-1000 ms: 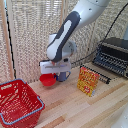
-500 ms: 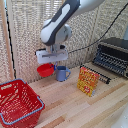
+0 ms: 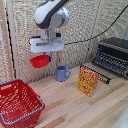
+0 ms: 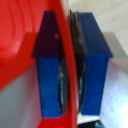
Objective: Please locate the crimson dish within your space. Move your hand towards it gently. Tenderly hold the bowl carefully using your fingers and raise it. With caution, shift it towards the basket. Kindly let loose of the dish to drop it in the basket.
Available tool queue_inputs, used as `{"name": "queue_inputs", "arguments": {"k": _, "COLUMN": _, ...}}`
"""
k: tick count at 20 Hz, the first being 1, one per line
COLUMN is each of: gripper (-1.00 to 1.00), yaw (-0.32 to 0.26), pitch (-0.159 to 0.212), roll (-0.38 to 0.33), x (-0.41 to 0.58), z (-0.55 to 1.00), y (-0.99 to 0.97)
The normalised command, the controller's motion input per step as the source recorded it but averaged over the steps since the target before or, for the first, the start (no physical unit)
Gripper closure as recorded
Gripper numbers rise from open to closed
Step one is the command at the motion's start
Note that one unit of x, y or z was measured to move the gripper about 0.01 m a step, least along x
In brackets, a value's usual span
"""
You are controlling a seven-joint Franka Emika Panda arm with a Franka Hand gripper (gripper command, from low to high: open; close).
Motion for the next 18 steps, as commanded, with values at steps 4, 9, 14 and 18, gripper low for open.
{"name": "queue_inputs", "arguments": {"k": 4, "gripper": 1.00, "yaw": 0.000, "pitch": 0.000, "roll": 0.103, "x": -0.359, "z": 0.60, "y": 0.73}}
{"name": "queue_inputs", "arguments": {"k": 9, "gripper": 1.00, "yaw": 0.000, "pitch": 0.000, "roll": 0.020, "x": -0.294, "z": 0.31, "y": 0.89}}
{"name": "queue_inputs", "arguments": {"k": 14, "gripper": 1.00, "yaw": 0.000, "pitch": 0.000, "roll": -0.015, "x": -0.064, "z": -0.23, "y": 0.93}}
{"name": "queue_inputs", "arguments": {"k": 18, "gripper": 1.00, "yaw": -0.003, "pitch": 0.000, "roll": -0.018, "x": 0.088, "z": -0.42, "y": 0.65}}
